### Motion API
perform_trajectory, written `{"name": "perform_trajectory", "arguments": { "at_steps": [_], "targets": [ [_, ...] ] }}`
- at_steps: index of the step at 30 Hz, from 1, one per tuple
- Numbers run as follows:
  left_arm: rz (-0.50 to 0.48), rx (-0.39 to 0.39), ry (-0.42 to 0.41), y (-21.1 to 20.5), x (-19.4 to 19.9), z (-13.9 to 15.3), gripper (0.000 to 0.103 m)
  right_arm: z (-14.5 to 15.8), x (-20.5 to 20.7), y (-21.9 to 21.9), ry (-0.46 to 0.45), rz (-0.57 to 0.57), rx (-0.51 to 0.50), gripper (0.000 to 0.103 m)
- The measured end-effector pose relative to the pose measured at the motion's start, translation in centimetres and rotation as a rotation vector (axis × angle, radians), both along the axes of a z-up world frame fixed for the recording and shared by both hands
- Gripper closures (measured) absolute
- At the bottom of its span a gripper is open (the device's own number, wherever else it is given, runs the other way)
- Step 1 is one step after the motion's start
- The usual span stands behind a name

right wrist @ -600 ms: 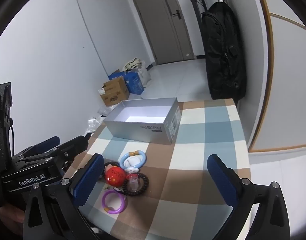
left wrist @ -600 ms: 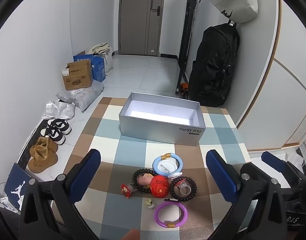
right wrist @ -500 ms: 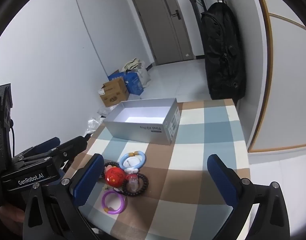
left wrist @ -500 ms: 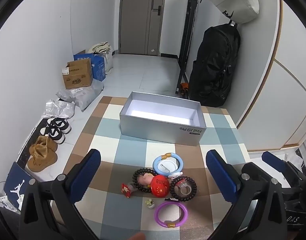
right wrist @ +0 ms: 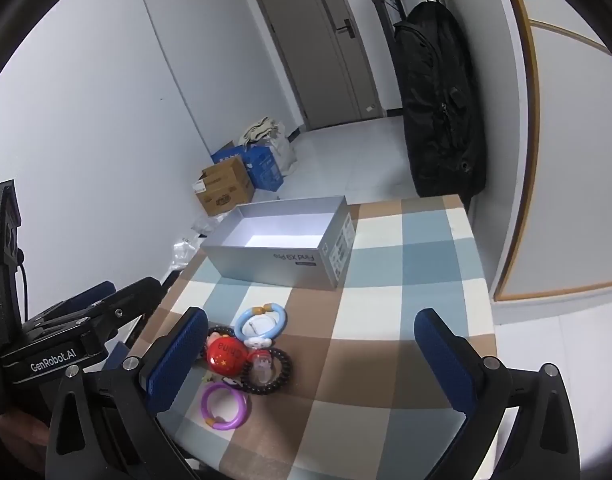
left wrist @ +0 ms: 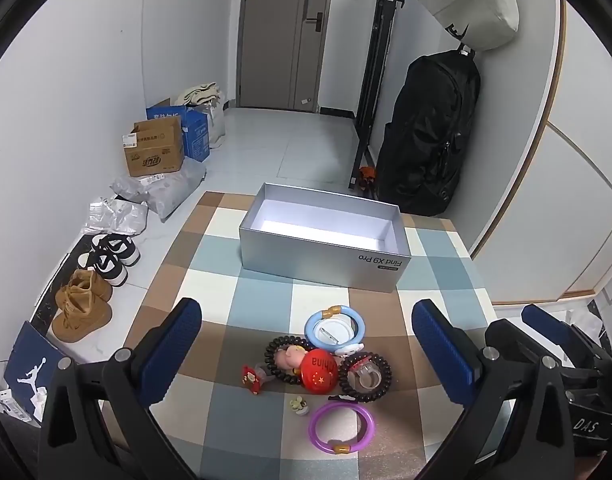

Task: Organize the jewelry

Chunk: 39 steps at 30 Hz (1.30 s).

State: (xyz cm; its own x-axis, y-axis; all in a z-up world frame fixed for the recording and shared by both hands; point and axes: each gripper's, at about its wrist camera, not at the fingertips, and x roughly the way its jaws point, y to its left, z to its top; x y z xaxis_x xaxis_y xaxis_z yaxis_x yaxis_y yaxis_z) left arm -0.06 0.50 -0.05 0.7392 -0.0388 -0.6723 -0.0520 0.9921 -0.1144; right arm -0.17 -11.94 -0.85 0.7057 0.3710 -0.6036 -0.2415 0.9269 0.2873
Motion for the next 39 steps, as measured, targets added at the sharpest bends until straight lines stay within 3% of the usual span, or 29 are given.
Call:
{"name": "perform_trajectory", "arguments": {
  "at_steps": [39],
  "targets": [
    [0.005, -0.028, 0.03, 0.41, 0.16, -0.44, 0.001, 0.15, -0.13, 0.0, 0.004, 0.001, 0.019, 0.0]
  ]
}}
